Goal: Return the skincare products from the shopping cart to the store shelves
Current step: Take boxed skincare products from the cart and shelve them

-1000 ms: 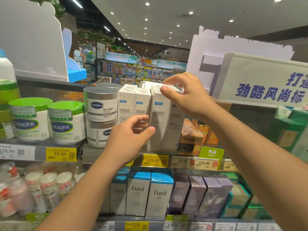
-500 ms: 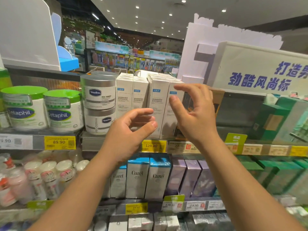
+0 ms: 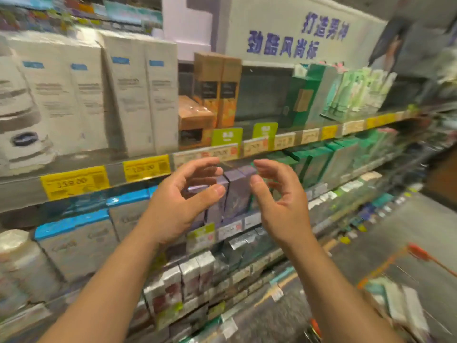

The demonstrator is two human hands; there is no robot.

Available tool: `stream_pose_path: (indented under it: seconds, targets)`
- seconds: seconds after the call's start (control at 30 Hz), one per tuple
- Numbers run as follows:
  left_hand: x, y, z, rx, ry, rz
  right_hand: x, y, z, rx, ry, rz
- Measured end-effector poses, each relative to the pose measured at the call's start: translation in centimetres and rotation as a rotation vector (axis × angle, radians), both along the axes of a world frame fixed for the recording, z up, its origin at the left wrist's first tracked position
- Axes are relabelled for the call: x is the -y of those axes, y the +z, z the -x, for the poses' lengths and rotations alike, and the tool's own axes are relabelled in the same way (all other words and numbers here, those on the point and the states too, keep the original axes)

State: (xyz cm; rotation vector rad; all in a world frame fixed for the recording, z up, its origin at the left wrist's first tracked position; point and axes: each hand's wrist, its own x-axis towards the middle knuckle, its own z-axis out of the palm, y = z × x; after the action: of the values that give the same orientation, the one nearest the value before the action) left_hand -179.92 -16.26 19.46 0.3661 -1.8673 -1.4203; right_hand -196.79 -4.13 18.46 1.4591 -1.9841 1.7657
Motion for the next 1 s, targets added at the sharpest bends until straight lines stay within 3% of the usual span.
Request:
stream_pose_path:
  seconds: [0.13,0.43,0.73,1.0]
  targets:
    - [-2.9,-2.3,4.0,0.056,-0.206,-0.045,-6.8,-3.2,1.4,0.163,-0.12,-0.112]
    - [-10.3,-6.2,13.4,0.198,-0.557,-0.118,-21.6,-8.9,4.2,0.53,-0.474,-0.131]
    - [-21.7,-10.3,24.7,0.337,-0.783,-0.104,-33.0,-13.3,9.1,0.671,-0.638,-0.13]
    - [-30.4,-12.6,34.0,0.514,-0.873,0.021,-42.0,-17.8,16.0,0.851,-0.737,-0.077]
